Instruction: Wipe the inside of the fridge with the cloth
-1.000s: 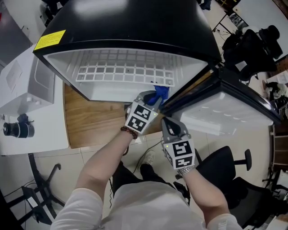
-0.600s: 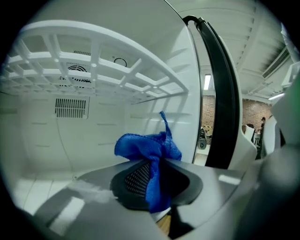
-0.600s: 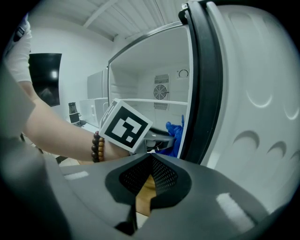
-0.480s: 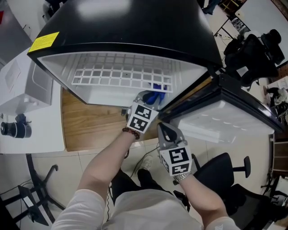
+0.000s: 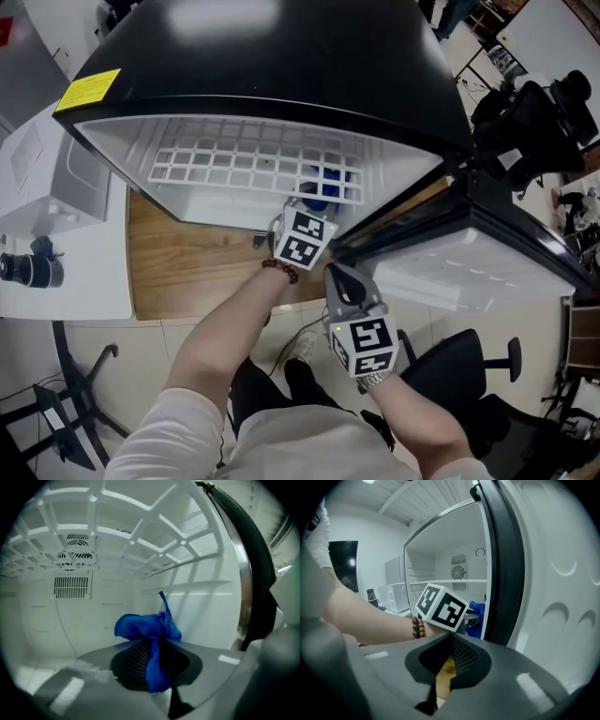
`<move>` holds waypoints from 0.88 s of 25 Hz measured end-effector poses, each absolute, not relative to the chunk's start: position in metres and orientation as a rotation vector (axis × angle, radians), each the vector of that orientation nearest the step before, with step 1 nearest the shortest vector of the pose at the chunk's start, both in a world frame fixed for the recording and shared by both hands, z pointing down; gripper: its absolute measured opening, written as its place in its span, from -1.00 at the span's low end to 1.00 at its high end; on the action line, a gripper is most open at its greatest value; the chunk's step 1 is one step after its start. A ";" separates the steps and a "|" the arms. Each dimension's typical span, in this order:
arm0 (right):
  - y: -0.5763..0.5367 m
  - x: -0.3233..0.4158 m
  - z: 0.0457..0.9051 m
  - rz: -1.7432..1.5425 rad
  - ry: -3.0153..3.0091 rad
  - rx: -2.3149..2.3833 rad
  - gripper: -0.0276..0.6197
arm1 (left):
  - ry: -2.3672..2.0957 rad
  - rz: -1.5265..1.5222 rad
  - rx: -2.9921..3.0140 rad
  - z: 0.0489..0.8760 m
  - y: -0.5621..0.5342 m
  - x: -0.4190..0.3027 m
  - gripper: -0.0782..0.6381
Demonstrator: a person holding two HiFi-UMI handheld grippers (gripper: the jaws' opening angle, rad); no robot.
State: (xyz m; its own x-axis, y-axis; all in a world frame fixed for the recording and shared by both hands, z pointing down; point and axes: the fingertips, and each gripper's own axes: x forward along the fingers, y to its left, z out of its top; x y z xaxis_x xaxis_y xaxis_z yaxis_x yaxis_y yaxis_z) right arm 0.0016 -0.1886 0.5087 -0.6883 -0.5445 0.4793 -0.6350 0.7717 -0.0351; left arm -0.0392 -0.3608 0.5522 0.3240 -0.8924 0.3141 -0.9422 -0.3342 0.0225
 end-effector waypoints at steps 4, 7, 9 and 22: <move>-0.187 0.003 0.511 0.294 -2.522 0.887 -0.91 | -1.704 0.365 2.372 0.554 -0.374 -0.044 -0.64; -0.186 0.003 0.512 0.304 -2.527 0.884 -0.91 | -1.737 0.348 2.347 0.558 -0.385 -0.048 -0.64; -0.185 0.004 0.513 0.309 -2.529 0.882 -0.91 | -1.758 0.334 2.323 0.562 -0.391 -0.051 -0.64; -0.182 0.013 0.518 0.334 -2.536 0.890 -0.91 | -1.910 0.341 2.221 0.566 -0.418 -0.066 -0.67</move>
State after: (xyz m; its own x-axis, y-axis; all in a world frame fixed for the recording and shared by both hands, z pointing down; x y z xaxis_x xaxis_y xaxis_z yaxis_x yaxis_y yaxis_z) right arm 0.0133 -0.1823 0.5179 -0.7019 -0.5350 0.4702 -0.6385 0.7652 -0.0825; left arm -0.0659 -0.4181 0.5665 0.1422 -0.9444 0.2964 -0.9886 -0.1502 -0.0041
